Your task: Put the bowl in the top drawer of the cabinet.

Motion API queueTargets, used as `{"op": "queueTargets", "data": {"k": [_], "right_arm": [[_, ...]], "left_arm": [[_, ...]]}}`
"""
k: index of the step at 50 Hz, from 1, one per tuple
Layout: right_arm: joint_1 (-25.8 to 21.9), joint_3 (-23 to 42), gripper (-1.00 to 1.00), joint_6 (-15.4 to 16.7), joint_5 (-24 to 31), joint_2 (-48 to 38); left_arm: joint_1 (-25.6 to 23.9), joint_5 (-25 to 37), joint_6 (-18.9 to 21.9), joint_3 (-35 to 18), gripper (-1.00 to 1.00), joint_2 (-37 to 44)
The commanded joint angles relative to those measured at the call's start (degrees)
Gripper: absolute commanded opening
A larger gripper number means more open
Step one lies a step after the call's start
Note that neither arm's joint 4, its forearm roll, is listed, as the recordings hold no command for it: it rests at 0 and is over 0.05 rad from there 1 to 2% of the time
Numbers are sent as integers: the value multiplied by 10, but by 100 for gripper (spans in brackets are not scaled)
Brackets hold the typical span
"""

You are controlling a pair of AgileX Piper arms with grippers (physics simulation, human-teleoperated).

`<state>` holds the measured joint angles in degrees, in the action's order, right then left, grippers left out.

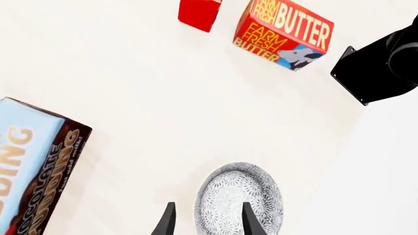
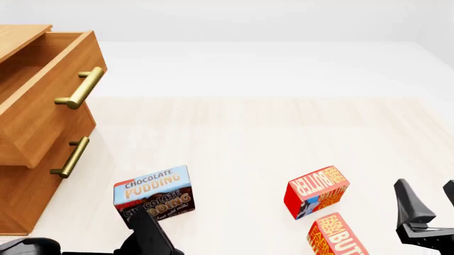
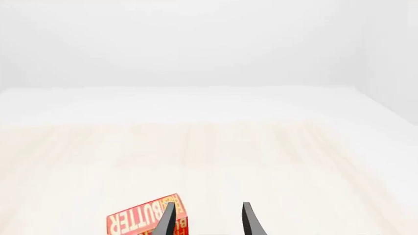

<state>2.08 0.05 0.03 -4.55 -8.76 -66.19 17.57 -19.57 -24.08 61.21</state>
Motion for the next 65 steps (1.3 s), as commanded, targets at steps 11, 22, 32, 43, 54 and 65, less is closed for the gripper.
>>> {"op": "queueTargets", "data": {"k": [11, 22, 32, 43, 54, 65], "right_arm": [[24, 0, 100, 10, -4, -10], [36, 0, 100, 16, -5, -13], [43, 0, 100, 22, -8, -19], [47, 0, 100, 25, -9, -21], [51, 0, 100, 28, -9, -22], [56, 0, 100, 30, -11, -25]], "left_arm": [[-10, -74, -22, 37, 100, 33], [-14, -106, -31, 54, 100, 43], [-13, -131, -37, 70, 100, 49], [-19, -157, -44, 81, 100, 60], [-22, -172, -50, 83, 100, 66], [-28, -198, -56, 90, 100, 83]]}}
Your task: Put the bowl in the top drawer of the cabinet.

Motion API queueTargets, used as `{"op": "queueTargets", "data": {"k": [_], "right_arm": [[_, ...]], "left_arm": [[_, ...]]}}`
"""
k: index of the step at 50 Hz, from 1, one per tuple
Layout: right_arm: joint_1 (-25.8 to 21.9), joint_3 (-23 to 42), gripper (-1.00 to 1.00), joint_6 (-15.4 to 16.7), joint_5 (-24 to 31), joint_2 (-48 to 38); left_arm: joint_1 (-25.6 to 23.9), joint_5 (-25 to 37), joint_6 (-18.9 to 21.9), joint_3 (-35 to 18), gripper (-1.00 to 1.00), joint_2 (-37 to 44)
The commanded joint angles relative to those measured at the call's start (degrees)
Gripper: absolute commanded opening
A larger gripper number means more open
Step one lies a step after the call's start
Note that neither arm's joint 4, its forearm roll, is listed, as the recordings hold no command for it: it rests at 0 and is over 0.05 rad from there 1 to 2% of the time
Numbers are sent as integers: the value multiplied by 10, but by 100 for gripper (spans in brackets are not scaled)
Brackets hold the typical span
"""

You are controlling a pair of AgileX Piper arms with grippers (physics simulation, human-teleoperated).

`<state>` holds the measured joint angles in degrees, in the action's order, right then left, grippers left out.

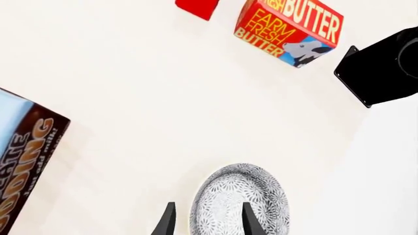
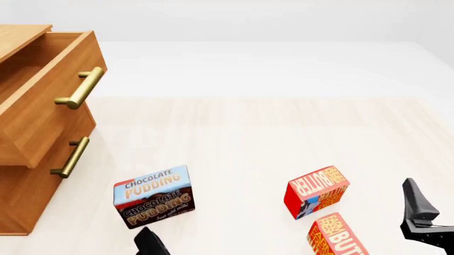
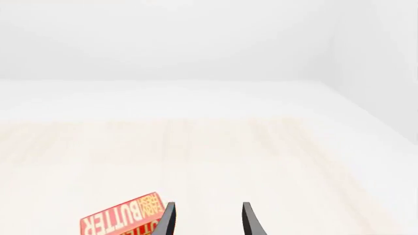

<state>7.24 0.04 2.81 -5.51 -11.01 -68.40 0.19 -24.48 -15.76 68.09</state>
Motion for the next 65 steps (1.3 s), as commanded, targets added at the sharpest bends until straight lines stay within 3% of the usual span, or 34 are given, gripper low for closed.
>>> {"op": "queueTargets", "data": {"k": [1, 52, 53, 65], "right_arm": [[4, 0, 100, 2, -1, -3], [15, 0, 100, 7, -6, -12], [15, 0, 100, 7, -6, -12], [13, 0, 100, 6, -5, -10]], "left_arm": [[-6, -27, -7, 7, 100, 16], [-20, -121, -23, 25, 100, 74], [-14, -117, -19, 22, -100, 72], [-12, -92, -13, 12, -100, 51]]}}
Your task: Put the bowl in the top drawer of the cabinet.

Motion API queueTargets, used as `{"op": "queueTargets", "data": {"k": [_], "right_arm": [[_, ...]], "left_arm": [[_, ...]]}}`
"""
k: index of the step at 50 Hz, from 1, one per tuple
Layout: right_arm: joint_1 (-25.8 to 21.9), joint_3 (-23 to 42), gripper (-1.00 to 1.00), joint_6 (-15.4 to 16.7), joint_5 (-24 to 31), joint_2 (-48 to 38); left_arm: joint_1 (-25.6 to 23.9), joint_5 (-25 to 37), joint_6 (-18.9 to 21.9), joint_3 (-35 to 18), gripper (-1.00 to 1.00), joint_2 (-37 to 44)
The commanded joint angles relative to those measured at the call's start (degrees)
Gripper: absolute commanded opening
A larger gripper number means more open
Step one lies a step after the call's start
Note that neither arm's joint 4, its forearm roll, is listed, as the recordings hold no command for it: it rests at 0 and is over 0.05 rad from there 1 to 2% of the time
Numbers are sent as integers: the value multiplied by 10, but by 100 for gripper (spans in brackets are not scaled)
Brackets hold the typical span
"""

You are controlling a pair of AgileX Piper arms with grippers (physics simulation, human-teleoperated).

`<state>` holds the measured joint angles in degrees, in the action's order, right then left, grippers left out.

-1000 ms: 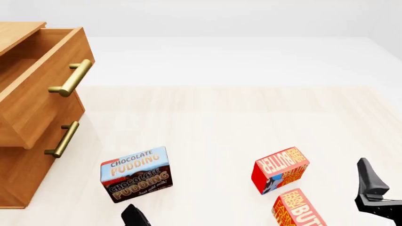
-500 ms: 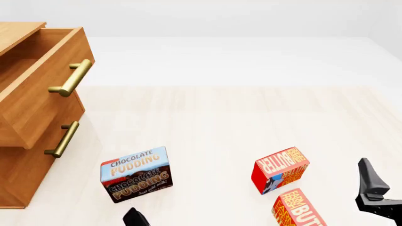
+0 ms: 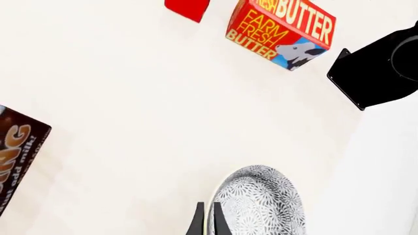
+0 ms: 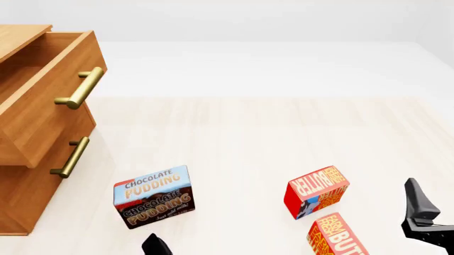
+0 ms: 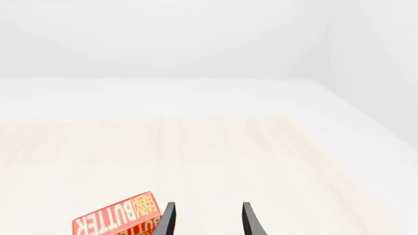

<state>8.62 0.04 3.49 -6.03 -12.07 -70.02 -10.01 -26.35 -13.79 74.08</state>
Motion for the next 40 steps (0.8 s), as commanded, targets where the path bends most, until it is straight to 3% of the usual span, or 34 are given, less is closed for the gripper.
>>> {"op": "queueTargets", "data": {"k": [1, 7, 26, 38, 40], "right_arm": [[-1, 0, 100, -1, 1, 2], [-2, 0, 100, -2, 1, 2], [-15, 0, 100, -7, 7, 14], [-23, 0, 100, -8, 14, 26], [-26, 0, 100, -8, 14, 27]], "left_arm": [[4, 11, 5, -8, -100, -10], [6, 18, 8, -9, -100, -17], [36, 159, 52, -73, -100, -116], [55, 216, 36, -107, -100, -152], [57, 234, 50, -120, -100, -157]]}}
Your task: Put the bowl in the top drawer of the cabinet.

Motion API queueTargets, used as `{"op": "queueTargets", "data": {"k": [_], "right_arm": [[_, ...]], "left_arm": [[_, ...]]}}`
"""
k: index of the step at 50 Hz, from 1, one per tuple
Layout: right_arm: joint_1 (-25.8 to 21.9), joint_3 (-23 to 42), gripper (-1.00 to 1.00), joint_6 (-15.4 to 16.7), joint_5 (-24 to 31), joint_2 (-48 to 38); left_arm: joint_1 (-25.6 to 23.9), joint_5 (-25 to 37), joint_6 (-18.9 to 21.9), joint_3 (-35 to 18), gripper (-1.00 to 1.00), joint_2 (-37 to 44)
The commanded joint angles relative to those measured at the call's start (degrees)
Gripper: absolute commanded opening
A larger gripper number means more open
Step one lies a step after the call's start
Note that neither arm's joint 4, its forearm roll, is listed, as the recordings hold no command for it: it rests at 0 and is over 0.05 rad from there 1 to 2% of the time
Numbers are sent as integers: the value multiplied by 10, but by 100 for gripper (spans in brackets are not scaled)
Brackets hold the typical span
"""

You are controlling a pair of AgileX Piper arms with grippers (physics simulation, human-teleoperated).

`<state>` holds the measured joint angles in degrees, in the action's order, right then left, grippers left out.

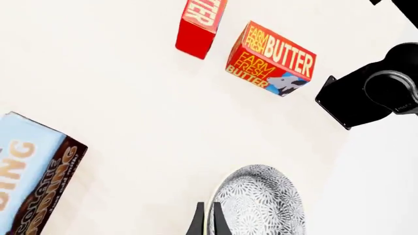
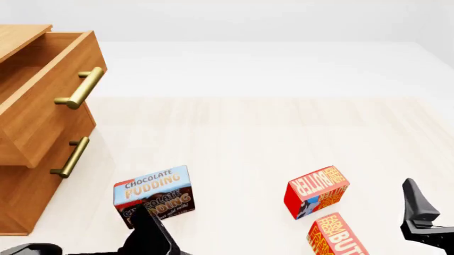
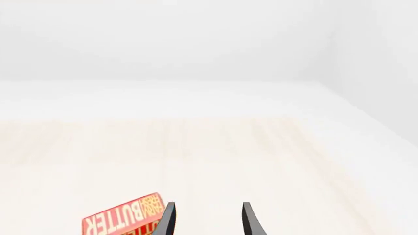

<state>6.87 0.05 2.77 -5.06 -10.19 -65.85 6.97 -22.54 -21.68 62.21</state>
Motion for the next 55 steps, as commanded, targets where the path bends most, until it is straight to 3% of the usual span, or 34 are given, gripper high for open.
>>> {"op": "queueTargets", "data": {"k": [1, 18, 55], "right_arm": [[-8, 0, 100, -1, 4, 8], [-24, 0, 100, -2, 10, 21], [-40, 0, 100, -7, 15, 31]], "left_arm": [[15, 64, 12, -41, -100, -39], [40, 167, 27, -121, -100, -80], [170, 374, 111, -310, -100, -170]]}}
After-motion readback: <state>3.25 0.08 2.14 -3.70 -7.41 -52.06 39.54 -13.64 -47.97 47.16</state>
